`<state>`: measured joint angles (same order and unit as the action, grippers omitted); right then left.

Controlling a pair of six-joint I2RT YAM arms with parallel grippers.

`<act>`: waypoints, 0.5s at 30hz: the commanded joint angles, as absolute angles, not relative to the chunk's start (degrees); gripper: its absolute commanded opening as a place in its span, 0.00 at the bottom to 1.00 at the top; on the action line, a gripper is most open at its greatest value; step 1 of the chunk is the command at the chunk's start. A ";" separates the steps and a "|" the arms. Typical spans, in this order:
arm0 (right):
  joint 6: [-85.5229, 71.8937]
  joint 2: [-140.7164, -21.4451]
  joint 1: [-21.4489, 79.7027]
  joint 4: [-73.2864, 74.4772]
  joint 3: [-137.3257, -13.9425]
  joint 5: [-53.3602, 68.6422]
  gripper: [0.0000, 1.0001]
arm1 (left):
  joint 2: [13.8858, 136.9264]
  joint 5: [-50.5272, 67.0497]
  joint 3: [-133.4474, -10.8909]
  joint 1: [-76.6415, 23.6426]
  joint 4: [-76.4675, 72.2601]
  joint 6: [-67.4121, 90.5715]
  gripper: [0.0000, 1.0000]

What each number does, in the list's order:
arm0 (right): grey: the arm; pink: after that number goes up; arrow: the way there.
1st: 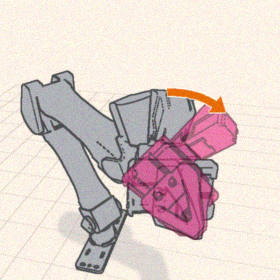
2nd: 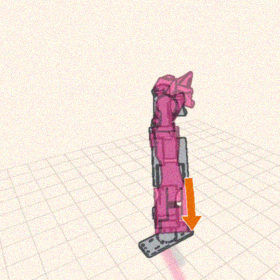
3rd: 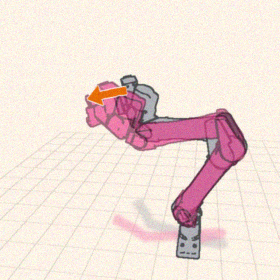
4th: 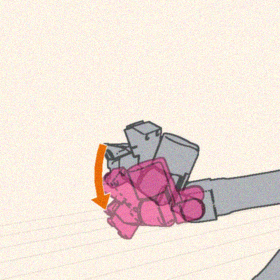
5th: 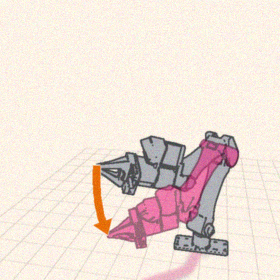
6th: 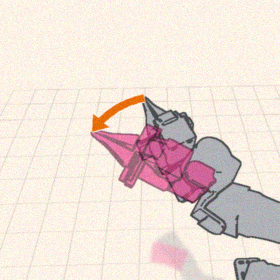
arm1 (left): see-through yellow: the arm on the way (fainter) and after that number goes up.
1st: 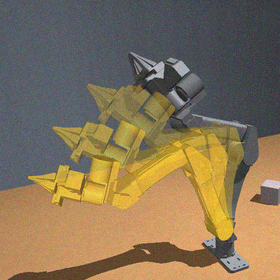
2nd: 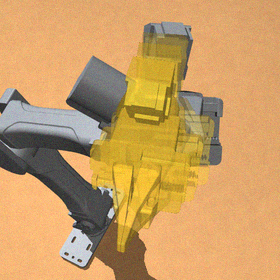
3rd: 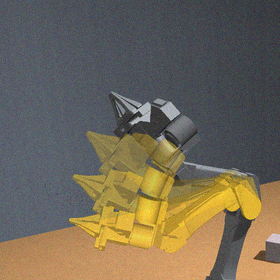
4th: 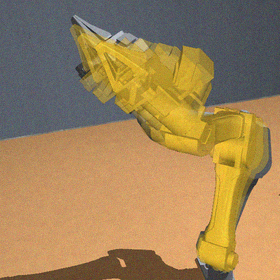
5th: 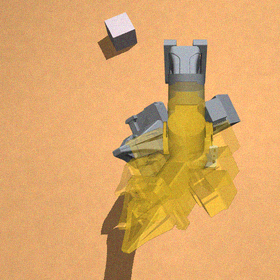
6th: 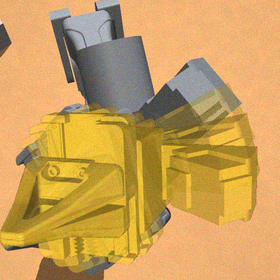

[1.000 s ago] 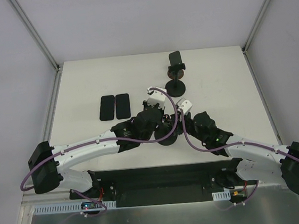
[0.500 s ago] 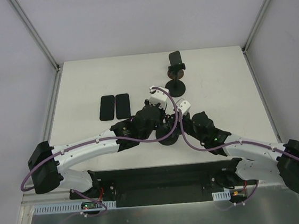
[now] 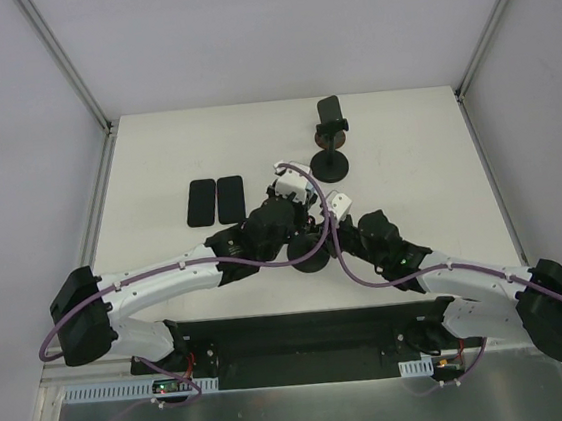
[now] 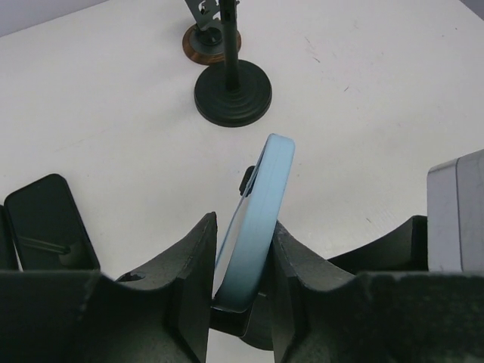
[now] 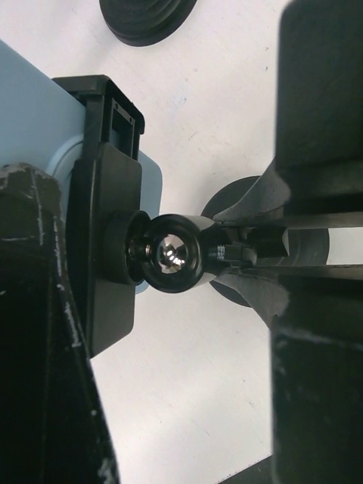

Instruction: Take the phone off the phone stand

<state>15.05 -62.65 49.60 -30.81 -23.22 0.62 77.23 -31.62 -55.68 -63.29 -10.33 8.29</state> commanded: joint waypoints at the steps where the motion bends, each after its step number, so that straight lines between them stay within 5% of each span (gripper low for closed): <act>1: 13.10 -63.19 49.39 -35.42 -25.40 1.93 0.01 | 76.46 -29.18 -52.91 -64.25 -13.79 12.31 0.28; 15: 14.15 -63.46 49.39 -35.42 -25.58 8.26 0.01 | 71.72 -17.59 -44.65 -59.15 -23.02 6.33 0.48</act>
<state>14.74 -63.11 49.21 -31.44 -23.24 2.94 75.09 -24.88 -46.98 -60.86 -18.74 7.88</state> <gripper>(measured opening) 0.192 0.470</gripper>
